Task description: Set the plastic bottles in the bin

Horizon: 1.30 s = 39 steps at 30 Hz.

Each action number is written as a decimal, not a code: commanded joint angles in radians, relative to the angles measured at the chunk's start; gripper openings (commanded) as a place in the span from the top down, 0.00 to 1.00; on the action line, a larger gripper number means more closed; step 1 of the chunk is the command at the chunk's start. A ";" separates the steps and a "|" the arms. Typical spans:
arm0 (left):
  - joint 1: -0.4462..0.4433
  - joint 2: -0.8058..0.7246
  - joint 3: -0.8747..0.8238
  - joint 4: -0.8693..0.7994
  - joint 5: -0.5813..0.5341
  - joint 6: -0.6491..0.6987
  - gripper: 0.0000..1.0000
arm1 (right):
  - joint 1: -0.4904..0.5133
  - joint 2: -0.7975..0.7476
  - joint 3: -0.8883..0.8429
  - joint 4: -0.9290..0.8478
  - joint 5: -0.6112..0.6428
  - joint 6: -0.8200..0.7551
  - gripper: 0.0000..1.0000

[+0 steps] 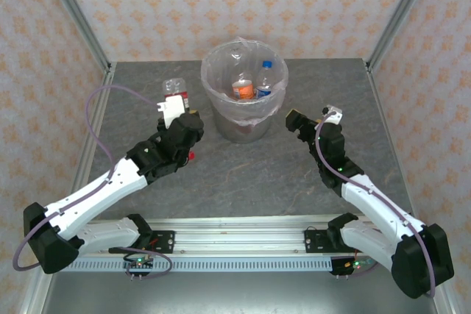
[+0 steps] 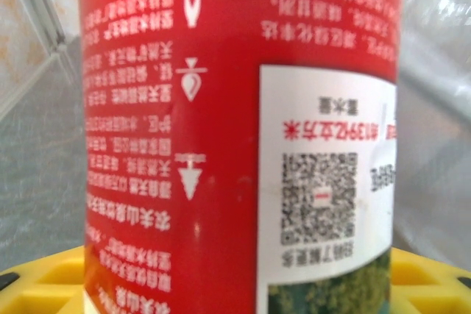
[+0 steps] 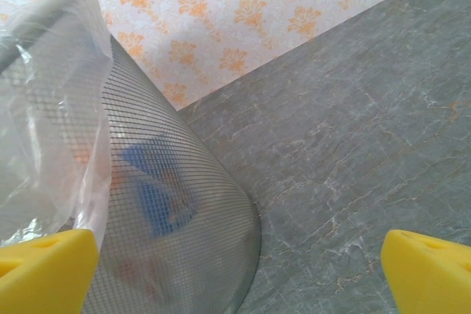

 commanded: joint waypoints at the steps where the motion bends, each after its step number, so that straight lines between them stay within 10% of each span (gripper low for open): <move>1: 0.017 0.012 0.074 0.110 -0.108 0.071 0.42 | -0.002 0.002 0.050 0.020 -0.034 -0.012 0.01; 26: 0.091 0.349 0.552 0.324 0.458 0.316 0.42 | -0.001 -0.077 0.007 -0.009 0.039 0.042 0.01; 39: 0.104 0.624 0.794 0.299 0.247 0.016 0.45 | -0.001 -0.124 -0.033 -0.013 0.067 0.073 0.01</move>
